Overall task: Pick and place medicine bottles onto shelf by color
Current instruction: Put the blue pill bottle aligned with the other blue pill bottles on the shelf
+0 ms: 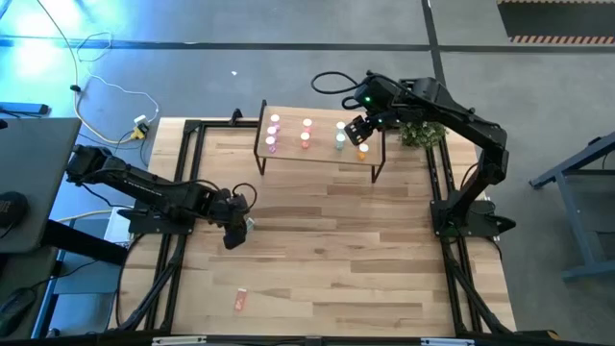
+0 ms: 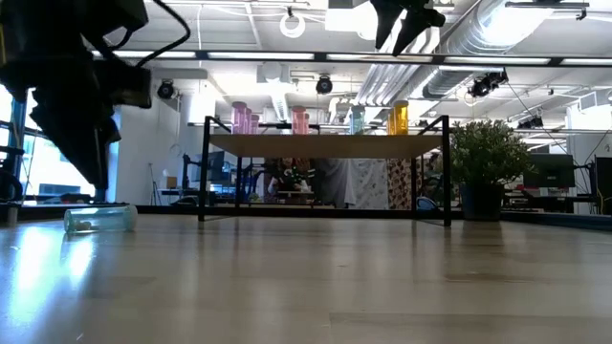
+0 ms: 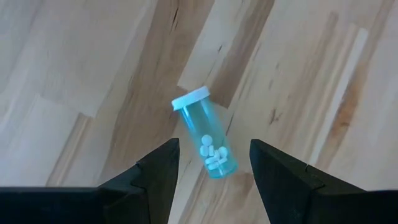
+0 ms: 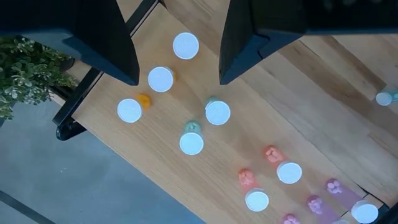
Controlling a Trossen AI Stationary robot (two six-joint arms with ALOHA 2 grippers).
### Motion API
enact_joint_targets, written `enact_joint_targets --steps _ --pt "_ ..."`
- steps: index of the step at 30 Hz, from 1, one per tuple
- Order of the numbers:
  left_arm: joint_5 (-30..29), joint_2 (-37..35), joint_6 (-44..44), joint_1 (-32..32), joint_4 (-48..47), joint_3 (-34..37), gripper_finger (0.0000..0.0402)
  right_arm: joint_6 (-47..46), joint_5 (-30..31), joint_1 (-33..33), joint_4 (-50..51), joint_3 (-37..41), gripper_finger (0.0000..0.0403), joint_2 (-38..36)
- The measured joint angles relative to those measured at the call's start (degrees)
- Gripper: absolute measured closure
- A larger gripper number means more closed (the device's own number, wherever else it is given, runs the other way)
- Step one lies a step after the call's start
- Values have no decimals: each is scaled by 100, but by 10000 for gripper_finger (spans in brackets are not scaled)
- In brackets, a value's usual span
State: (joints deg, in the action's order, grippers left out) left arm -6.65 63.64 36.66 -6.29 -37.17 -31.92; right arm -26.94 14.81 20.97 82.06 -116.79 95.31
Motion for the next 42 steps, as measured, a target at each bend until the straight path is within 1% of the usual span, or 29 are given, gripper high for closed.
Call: enact_joint_targets --steps 8,16,23,28,34,42 --pt "-3 9 572 -19 221 410 213 0 0 -1 0 0 190 0" --pt "123 11 832 -19 1021 782 213 0 0 0 0 1 190 0" --pt "-76 11 1127 -19 1053 990 213 -1 0 -2 0 1 190 0" --pt "-278 11 1116 -17 1068 990 213 -2 0 0 0 0 190 0" --pt "-416 31 777 -10 1071 990 213 -2 0 -1 0 0 190 0" --pt "-525 488 724 -15 1141 974 213 -2 0 -2 0 1 190 0"
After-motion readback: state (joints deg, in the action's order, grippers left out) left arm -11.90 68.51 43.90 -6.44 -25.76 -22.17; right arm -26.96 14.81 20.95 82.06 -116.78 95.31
